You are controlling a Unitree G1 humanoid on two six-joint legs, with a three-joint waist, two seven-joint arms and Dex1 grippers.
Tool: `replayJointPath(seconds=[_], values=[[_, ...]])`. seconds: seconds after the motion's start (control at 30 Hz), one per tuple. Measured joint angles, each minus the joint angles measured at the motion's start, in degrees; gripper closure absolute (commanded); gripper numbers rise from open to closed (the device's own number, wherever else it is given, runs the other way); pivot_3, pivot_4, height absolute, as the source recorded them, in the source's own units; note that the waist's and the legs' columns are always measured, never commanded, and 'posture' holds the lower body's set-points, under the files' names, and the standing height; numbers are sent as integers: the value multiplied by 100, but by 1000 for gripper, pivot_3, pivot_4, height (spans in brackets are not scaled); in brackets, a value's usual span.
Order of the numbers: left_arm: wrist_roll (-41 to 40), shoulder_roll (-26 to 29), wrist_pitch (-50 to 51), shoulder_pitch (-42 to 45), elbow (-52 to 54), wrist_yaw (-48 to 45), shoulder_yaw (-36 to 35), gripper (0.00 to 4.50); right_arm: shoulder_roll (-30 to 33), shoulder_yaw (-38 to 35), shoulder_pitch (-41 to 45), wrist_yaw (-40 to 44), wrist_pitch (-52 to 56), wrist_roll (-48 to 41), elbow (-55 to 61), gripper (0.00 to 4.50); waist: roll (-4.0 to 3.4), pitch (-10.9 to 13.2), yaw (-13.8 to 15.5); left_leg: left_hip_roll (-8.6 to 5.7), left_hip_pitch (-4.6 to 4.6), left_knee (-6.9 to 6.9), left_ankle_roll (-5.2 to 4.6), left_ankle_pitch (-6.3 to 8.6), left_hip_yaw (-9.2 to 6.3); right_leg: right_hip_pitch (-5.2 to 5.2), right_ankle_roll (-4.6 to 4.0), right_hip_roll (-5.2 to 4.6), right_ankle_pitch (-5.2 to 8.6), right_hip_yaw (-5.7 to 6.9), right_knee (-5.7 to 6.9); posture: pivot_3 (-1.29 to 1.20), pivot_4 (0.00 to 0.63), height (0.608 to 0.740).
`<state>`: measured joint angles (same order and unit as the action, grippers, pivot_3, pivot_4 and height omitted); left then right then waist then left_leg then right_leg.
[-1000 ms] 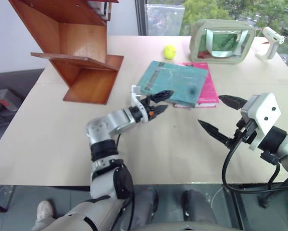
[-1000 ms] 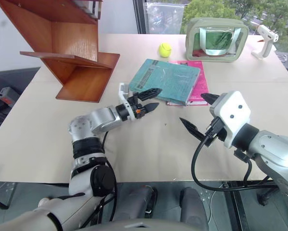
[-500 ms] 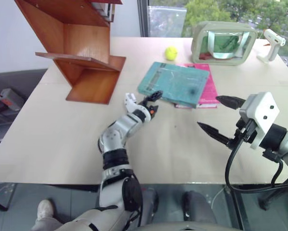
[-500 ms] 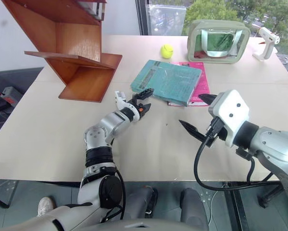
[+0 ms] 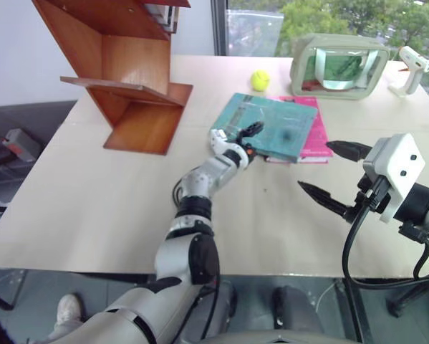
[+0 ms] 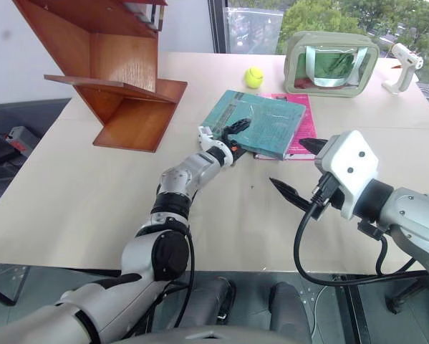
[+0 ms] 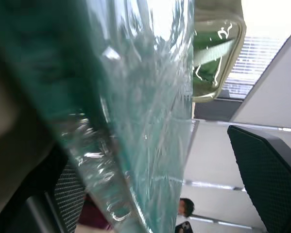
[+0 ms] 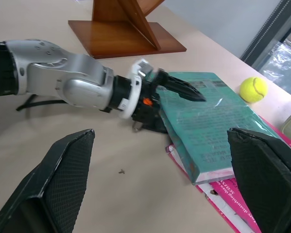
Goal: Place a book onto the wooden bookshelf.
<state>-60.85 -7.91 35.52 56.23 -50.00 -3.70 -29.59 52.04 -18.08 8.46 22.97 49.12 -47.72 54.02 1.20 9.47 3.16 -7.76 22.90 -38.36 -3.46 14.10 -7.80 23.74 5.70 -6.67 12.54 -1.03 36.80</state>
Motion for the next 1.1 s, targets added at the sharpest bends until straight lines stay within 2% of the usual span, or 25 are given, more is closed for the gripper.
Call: replayJointPath(seconds=[0.13, 0.17, 0.3, 0.37, 0.5, 0.73, 0.83, 0.9, 0.97, 1.0, 1.03, 1.07, 1.1], values=[[71, -15, -416, 273, -493, -229, -158, 39, 0, 24, 85, -107, 25, -4, 10, 0, 1, 0, -10, 0, 5, 6, -1, 1, 0, 5, 0, -1, 0, -1, -6, 0, 150, 736], [73, -17, -501, 296, -541, -243, -194, 271, 0, 25, 85, -113, 33, -9, 12, 0, 0, 0, -13, 0, 5, 6, -2, 1, 0, 5, 0, -1, 0, -1, -7, 0, 150, 736], [37, -28, -821, 349, -641, -231, -384, 1652, 0, 26, 93, -168, 63, -54, 52, 0, -1, 0, -65, 1, 2, 6, -3, 2, 3, 4, 1, -1, 0, -4, -6, 0, 150, 736], [29, -31, -841, 346, -627, -218, -417, 2735, 0, 26, 93, -211, 66, -63, 84, 0, -1, -1, -95, 2, 1, 6, -3, 2, 3, 4, 1, 1, 0, -5, -4, 0, 150, 736], [-75, -33, -657, 315, -466, -230, -468, 4098, -1, 92, 154, -236, 66, -44, 88, 0, 0, 0, -98, 3, 2, 5, -3, 1, 3, 4, 1, 2, 0, -4, -4, 0, 150, 736], [-549, -5, 673, -460, 1244, -2, -248, 4098, -58, 208, 208, -289, 38, 75, 55, 0, 3, 5, -107, 2, 19, 7, -5, 2, 4, 29, 0, 3, 0, -10, -4, 0, 150, 736], [-826, 101, 1615, -1114, 2939, 58, 250, 4098, -94, 210, 184, -289, -66, 217, -7, 0, 3, 6, -98, 2, 32, 5, -5, 2, 4, 39, -1, 3, 0, -10, -3, 0, 150, 736], [-827, 286, 1851, -1182, 3428, -103, 521, 4098, -112, 210, 177, -277, -106, 297, -47, 0, 4, 7, -75, 0, 35, 2, -4, 2, 3, 40, -1, 2, -1, -7, -2, 0, 150, 736], [-306, 1175, 1898, -1153, 4355, -836, 1348, 4098, -142, 196, 135, -212, -252, 440, -147, 0, 8, 11, -108, 2, 33, 4, -2, 1, 9, 42, -3, 6, -2, -13, 1, 0, 150, 736], [-115, 1412, 1828, -1122, 4657, -1097, 1520, 4098, -148, 182, 107, -203, -287, 478, -190, 0, 6, 10, -121, 2, 25, 8, -2, 2, 17, 41, -3, 6, -1, -22, 3, 0, 150, 736], [471, 1993, 1386, -1127, 5035, -1694, 2001, 4098, -177, 138, 86, -160, -336, 494, -251, 0, 3, 10, -137, 3, 15, 17, -1, 2, 24, 37, -4, 6, -1, -30, 2, 0, 150, 736], [1308, 2908, 733, -1131, 5496, -2533, 2662, 4098, -205, 23, 63, -77, -429, 488, -330, 0, -2, 14, -177, 7, 9, 29, -1, 2, 30, 38, -5, 9, 0, -36, 0, 0, 150, 736], [1701, 3308, 398, -1121, 5658, -2920, 2874, 4098, -227, -96, 52, -52, -460, 473, -362, 0, -10, 12, -191, 7, 5, 34, -1, 2, 34, 36, -5, 9, 0, -41, -2, 0, 150, 736]])
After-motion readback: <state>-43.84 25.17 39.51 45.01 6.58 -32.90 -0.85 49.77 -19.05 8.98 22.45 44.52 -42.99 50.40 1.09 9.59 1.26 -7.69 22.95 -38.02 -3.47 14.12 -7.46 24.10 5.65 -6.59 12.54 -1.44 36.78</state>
